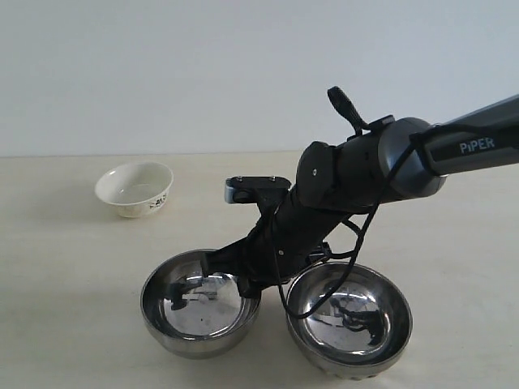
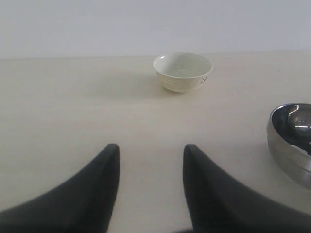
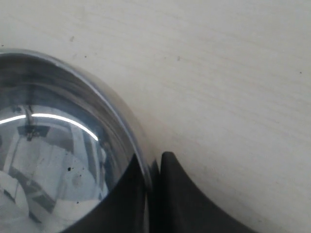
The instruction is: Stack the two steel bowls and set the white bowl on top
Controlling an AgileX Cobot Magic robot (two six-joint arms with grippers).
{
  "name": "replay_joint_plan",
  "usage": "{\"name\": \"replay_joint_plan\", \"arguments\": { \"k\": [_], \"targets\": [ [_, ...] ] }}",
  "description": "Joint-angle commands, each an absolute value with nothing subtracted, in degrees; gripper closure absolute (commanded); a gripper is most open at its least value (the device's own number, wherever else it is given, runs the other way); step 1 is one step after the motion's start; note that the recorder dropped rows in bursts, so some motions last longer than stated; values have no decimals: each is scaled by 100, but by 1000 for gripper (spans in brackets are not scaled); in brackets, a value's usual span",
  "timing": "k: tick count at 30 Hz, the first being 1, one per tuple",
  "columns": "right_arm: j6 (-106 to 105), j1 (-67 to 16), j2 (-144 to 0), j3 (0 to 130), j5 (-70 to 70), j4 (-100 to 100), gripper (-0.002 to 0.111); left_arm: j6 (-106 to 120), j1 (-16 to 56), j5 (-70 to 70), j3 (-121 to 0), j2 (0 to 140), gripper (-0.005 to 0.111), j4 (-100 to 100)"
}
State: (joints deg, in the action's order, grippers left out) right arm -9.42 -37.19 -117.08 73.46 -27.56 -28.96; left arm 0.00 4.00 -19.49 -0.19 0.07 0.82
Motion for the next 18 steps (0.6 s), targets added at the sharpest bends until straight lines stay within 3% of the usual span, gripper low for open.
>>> {"name": "replay_joint_plan", "arguments": {
  "k": [1, 8, 15, 18],
  "targets": [
    [-940, -3714, -11782, 7335, -2775, -2780, 108, -68, 376, -1942, 0, 0, 66, 100],
    [-940, -3714, -11782, 7335, -2677, -2780, 107, -68, 376, -1942, 0, 0, 66, 100],
    [-927, -3714, -11782, 7335, -2724, -2780, 73, -68, 376, -1942, 0, 0, 66, 100],
    [-927, -3714, -11782, 7335, -2724, -2780, 72, -68, 376, -1942, 0, 0, 66, 100]
  ]
}}
